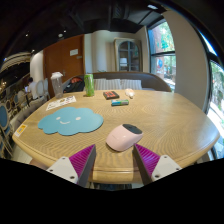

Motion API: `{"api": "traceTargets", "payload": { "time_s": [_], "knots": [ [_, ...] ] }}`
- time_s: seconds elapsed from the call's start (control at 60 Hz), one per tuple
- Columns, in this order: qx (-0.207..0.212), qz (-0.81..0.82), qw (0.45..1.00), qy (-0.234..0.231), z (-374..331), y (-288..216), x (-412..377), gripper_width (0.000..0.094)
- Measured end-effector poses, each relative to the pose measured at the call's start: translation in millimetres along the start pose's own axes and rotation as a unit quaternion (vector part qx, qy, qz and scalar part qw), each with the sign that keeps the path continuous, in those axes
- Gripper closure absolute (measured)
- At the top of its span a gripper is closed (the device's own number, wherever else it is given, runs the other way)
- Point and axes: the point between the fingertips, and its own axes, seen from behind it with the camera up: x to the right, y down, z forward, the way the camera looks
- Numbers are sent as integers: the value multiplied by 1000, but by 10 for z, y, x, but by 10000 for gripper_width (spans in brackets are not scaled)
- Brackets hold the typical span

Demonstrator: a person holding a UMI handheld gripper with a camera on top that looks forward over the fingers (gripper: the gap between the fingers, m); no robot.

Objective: Arrange mouse

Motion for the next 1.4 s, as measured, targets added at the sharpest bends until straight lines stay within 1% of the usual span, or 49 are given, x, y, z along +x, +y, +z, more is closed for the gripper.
{"api": "traceTargets", "payload": {
  "time_s": [0.183, 0.433, 0.467, 0.5, 0.55, 0.567, 0.667, 0.783, 0.85, 0.9, 0.95, 1.033, 1.083, 1.15, 1.25, 1.4],
  "knots": [
    [-4, 10, 1000, 27, 340, -150, 44, 173],
    [-23, 28, 997, 65, 702, -320, 134, 178],
    [-26, 31, 997, 70, 728, -335, 150, 199],
    [-27, 33, 996, 75, 752, -349, 171, 241],
    [-26, 39, 995, 85, 779, -364, 207, 360],
    [-26, 41, 995, 87, 782, -370, 218, 382],
    [-21, 44, 994, 94, 792, -369, 230, 413],
    [-19, 60, 992, 107, 770, -374, 243, 494],
    [-23, 40, 992, 119, 704, -396, 230, 521],
    [-11, 28, 992, 122, 613, -512, 139, 520],
    [7, 28, 993, 119, 505, -691, -22, 520],
    [40, 26, 994, 100, 336, -1045, -435, 522],
    [53, 25, 994, 92, 311, -1212, -727, 524],
    [63, 17, 996, 66, 328, -1336, -1096, 523],
    [55, 1, 998, 32, 538, -1270, -1637, 523],
    [4, 3, 1000, 6, 925, -911, -1998, 523]
  ]
}}
